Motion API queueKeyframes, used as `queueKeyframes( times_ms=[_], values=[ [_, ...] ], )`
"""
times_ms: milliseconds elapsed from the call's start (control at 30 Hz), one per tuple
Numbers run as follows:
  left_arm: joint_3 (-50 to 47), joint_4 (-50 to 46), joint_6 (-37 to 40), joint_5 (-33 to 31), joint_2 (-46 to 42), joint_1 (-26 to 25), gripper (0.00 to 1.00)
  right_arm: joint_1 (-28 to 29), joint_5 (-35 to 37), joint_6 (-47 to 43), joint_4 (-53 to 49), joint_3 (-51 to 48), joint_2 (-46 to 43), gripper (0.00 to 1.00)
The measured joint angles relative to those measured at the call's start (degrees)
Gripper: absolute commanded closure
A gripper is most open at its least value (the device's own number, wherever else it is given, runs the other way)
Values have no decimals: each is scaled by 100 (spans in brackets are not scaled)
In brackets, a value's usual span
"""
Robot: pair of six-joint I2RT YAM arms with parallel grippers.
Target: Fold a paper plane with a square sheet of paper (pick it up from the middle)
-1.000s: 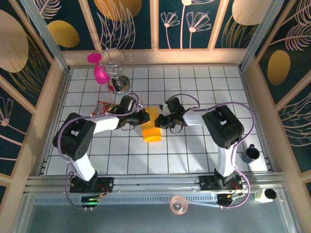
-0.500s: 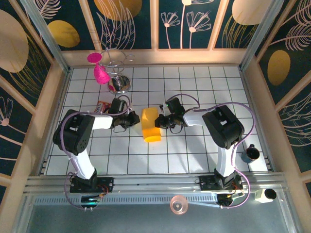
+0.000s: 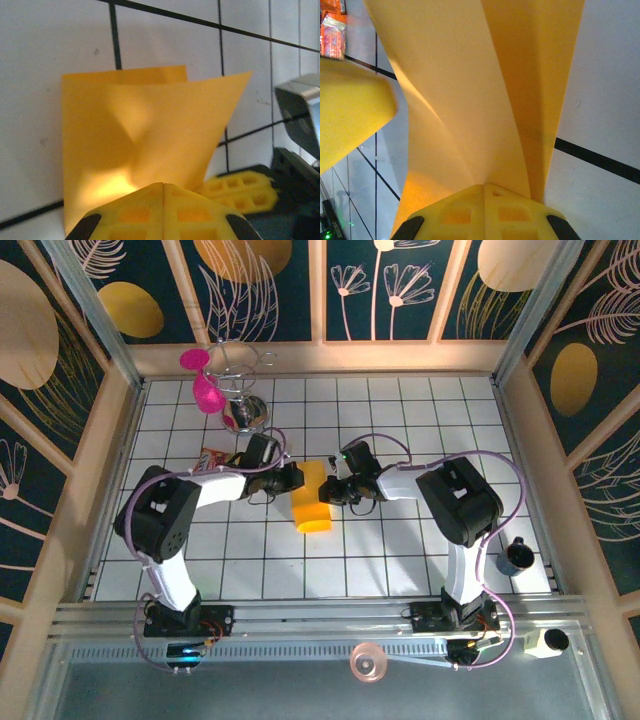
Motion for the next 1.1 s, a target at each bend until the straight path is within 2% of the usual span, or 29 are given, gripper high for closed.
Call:
queueKeyframes(
  times_ms=[167,467,600,833,1100],
  values=[
    [111,11,2,-28,400,107,94,0,0,20,15,-9,-2,96],
    [83,24,179,116,413,634,94,0,0,20,37,-22,-2,97],
    [83,-125,269,2,291,715,94,0,0,20,52,-28,-2,97],
    [361,-138,297,-31,44,437,94,0,0,20,52,-28,-2,96],
    [933,-79,286,-48,732,334,94,0,0,20,52,-28,-2,96]
  ],
)
